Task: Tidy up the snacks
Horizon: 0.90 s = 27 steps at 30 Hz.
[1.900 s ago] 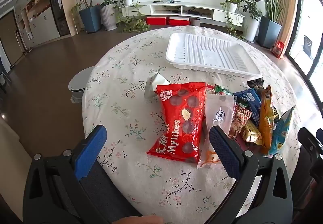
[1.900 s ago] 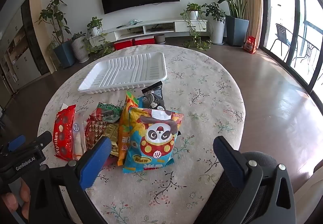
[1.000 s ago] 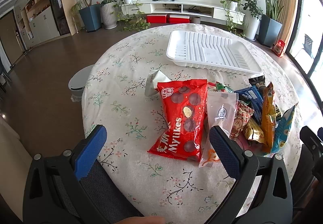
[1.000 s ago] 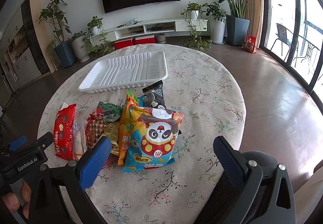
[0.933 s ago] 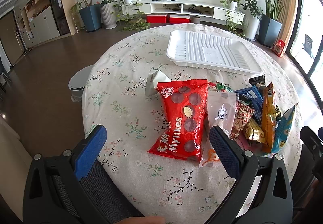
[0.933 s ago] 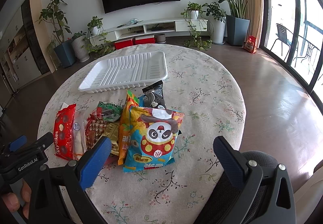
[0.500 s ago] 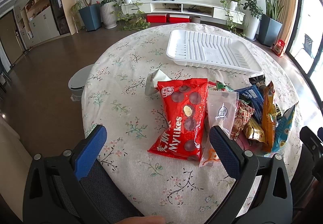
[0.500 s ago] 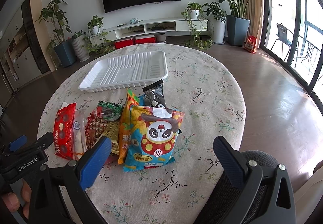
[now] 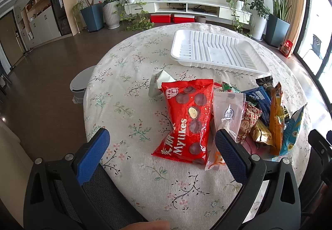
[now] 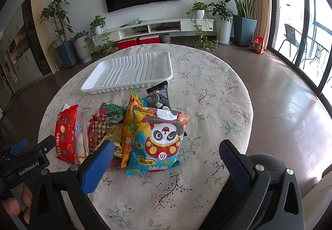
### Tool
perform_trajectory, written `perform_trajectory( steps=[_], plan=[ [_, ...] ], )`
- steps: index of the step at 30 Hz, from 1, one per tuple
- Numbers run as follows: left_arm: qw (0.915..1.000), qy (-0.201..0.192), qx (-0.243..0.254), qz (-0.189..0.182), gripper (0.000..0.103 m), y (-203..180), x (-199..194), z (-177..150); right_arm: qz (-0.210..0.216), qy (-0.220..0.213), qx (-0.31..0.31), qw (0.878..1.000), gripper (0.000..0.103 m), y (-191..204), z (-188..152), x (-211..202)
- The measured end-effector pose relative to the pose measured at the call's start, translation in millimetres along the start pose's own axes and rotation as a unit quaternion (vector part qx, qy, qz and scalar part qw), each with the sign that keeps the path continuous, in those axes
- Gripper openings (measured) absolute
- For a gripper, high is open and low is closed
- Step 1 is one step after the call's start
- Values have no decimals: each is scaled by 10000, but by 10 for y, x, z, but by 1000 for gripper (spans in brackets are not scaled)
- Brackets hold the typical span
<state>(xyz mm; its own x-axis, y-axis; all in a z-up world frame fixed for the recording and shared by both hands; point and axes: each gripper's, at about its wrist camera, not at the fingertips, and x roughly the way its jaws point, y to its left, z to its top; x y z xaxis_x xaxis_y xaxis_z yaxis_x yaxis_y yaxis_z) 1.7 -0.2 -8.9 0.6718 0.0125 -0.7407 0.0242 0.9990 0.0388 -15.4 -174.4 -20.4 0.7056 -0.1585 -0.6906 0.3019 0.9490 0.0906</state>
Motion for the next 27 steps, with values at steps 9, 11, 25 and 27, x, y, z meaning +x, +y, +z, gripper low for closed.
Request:
perform_trajectory(
  steps=[9,11,25,27],
  plan=[
    [10000,19,20,-2,103,-2,10,-28,2,12,-1,10000,103,-2,-6,2],
    [10000,24,22,-1,103,-2,14,-34,1,14,-2,10000,103,-2,-8,2],
    [10000,36,32,1,103,-1,23,-58,-1,22,-4,10000,103,-1,-11,6],
    [10000,36,31,4,103,1,23,-62,2,25,-1,10000,103,0,-12,6]
  ],
)
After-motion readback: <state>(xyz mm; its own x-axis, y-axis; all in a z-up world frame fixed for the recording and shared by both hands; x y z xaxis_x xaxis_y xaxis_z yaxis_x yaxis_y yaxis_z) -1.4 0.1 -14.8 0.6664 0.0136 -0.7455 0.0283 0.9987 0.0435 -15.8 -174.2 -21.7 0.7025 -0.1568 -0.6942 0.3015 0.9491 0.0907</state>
